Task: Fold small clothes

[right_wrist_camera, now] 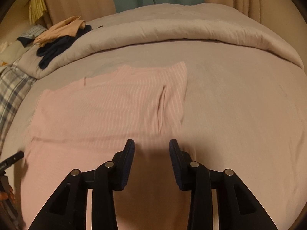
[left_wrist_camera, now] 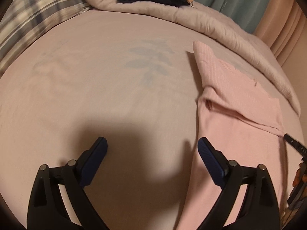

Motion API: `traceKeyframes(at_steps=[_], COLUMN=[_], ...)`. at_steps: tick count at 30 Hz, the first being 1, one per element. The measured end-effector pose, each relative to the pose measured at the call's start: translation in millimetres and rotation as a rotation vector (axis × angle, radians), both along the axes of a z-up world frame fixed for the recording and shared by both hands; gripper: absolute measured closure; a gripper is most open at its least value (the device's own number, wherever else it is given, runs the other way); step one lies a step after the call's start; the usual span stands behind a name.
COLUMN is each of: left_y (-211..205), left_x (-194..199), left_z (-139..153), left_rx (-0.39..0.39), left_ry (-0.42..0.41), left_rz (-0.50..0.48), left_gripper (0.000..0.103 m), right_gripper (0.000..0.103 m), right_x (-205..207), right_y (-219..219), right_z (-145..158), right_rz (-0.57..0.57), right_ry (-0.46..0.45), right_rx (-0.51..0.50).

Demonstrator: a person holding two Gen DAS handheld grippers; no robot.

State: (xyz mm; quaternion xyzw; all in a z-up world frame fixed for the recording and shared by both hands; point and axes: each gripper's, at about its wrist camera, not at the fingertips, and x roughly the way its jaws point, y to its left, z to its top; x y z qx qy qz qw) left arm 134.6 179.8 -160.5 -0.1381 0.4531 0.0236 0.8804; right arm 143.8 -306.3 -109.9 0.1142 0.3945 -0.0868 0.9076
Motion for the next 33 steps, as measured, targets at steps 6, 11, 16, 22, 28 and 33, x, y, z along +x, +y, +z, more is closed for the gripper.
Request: traceKeyframes(at_steps=[6, 11, 16, 22, 28, 33], left_y=[-9, -27, -31, -24, -20, -11], left_x=[-65, -109, -131, -145, -160, -172], left_z=[11, 11, 2, -9, -7, -6], left_rx=[-0.089, -0.138, -0.196, -0.312, -0.365, -0.384], left_ry=[-0.02, -0.019, 0.005, 0.012, -0.002, -0.01], left_rz=[-0.039, -0.084, -0.093, -0.064, -0.044, -0.023], left_gripper=[0.007, 0.006, 0.006, 0.006, 0.006, 0.006], right_gripper=[0.053, 0.053, 0.052, 0.051, 0.051, 0.051], right_x=[-51, -88, -111, -142, -165, -176], right_y=[20, 31, 26, 19, 7, 3], right_z=[-5, -6, -1, -6, -15, -18], right_rz=[0.089, 0.139, 0.144, 0.086, 0.024, 0.002], right_ry=[0.0, 0.004, -0.003, -0.017, -0.02, -0.027], right_rx=[0.037, 0.069, 0.089, 0.116, 0.199, 0.242])
